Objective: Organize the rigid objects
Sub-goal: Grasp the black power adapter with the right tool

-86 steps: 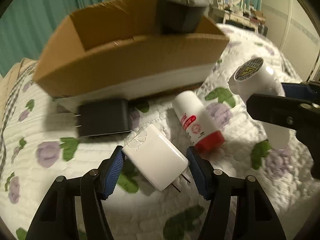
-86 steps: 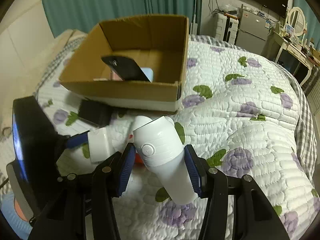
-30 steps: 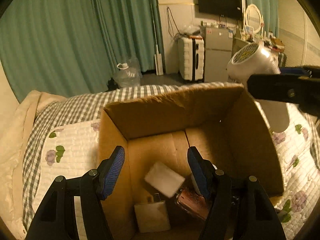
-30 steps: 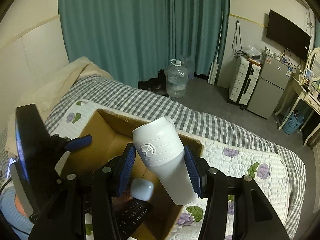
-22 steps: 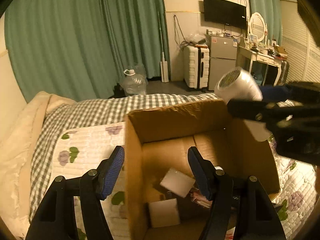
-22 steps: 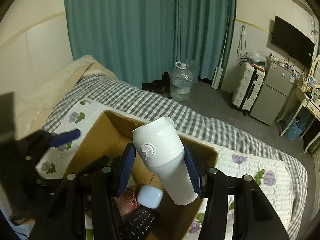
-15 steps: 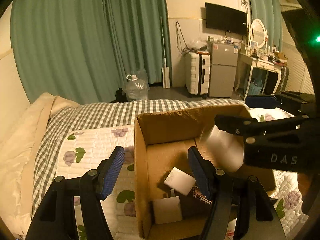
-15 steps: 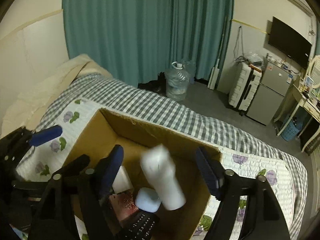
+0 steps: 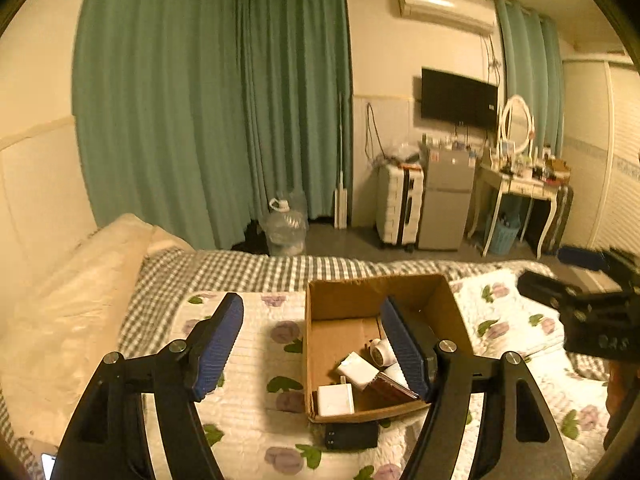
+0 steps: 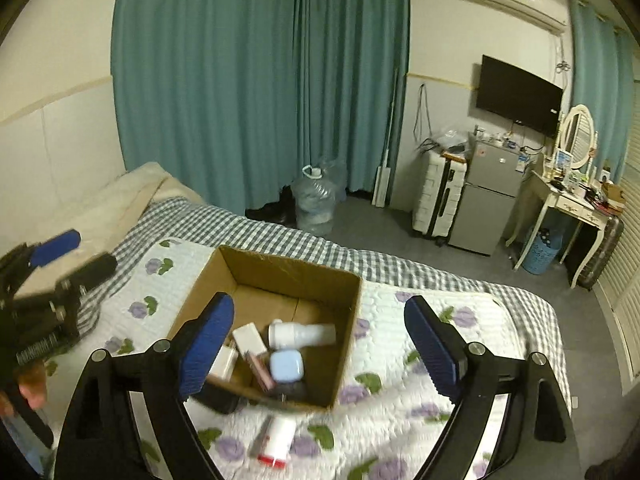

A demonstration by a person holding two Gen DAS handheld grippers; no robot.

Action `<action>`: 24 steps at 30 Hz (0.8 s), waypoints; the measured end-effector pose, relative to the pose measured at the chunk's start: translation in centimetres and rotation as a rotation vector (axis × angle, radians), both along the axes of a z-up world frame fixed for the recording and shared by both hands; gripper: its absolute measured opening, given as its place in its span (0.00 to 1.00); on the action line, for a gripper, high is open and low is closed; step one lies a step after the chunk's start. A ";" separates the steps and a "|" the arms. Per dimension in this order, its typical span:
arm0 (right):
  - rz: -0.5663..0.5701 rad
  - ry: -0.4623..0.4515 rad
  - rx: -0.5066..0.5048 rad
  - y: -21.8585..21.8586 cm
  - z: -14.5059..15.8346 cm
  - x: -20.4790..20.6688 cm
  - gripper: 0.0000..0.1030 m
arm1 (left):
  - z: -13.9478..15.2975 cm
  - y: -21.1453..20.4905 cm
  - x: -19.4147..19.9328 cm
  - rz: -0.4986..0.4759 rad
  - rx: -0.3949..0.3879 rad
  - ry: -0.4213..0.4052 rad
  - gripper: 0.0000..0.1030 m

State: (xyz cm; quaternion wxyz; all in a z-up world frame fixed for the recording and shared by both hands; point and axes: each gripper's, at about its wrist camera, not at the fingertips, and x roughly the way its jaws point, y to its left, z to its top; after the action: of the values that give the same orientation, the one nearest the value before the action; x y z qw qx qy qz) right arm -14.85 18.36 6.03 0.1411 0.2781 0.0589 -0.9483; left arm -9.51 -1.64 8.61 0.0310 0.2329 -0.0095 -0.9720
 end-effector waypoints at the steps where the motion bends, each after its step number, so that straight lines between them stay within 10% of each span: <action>1: 0.000 0.012 -0.016 0.4 0.2 1.4 0.86 | 0.3 -0.1 0.6 -0.001 0.002 0.008 0.72; 8: 0.074 -0.015 -0.046 -0.3 -1.2 5.9 0.86 | -0.4 -0.8 4.7 0.009 -0.010 0.012 0.74; 24: 0.143 -0.330 0.023 -7.8 -16.7 2.8 0.86 | -14.5 -4.4 1.7 0.065 -0.014 -0.250 0.74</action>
State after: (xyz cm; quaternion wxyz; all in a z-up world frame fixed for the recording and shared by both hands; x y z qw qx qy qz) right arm -12.06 10.52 -10.65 0.2128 0.4268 0.0652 -0.8765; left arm -7.77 -6.00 -5.86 0.0629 0.3522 -0.0126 -0.9337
